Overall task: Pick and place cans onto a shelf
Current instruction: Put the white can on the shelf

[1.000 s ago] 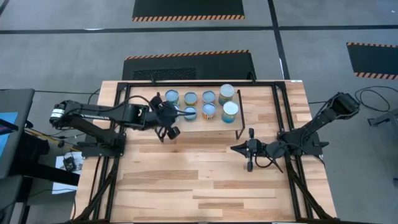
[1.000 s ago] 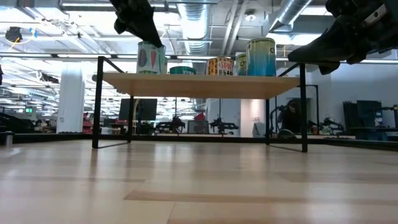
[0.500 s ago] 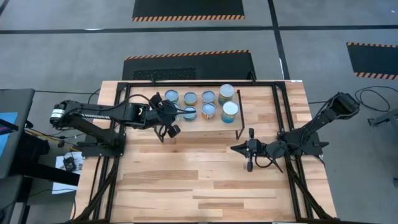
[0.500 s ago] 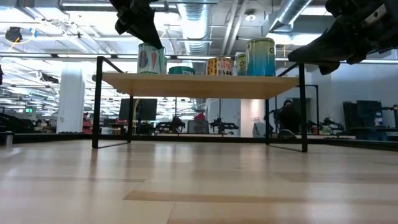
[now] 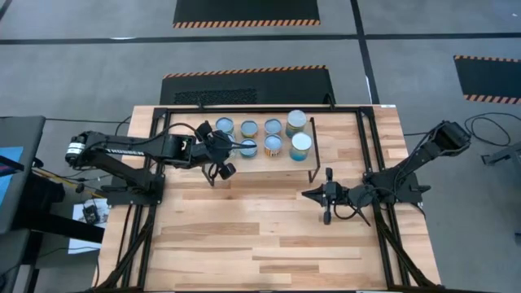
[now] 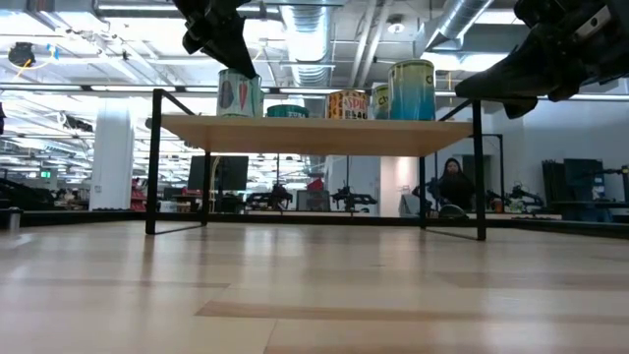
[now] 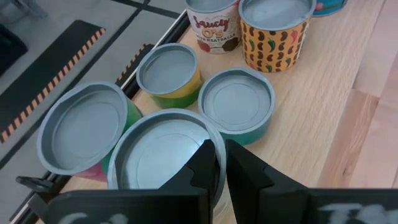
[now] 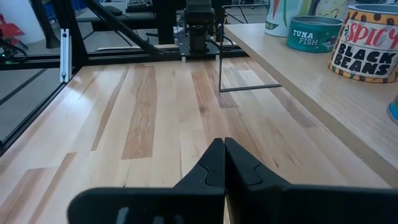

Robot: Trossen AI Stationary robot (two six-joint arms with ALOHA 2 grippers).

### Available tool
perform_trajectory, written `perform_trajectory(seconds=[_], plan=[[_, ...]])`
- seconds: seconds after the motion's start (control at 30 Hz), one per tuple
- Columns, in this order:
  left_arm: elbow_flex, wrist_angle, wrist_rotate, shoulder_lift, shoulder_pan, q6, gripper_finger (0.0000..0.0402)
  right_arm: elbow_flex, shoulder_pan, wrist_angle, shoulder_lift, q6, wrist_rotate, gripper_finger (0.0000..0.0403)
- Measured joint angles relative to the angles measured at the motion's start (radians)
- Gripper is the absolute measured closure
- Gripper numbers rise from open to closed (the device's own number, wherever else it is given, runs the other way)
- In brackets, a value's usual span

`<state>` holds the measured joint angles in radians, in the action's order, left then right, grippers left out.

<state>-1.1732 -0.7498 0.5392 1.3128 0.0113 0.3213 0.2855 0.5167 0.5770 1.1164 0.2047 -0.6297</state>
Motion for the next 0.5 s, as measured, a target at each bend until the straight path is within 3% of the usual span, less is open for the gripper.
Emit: perform_trajectory(seconds=[0.2,0.5], plan=[[0.0,-0.001,0.0,0.0,0.0,-0.012,0.0379,0.0,0.0,0.0,0.0,0.0,0.0,0.0391],[0.001,-0.003,-0.002,0.0,0.0,-0.023,0.0312,0.0,0.0,0.0,0.0,0.0,0.001,0.0391]])
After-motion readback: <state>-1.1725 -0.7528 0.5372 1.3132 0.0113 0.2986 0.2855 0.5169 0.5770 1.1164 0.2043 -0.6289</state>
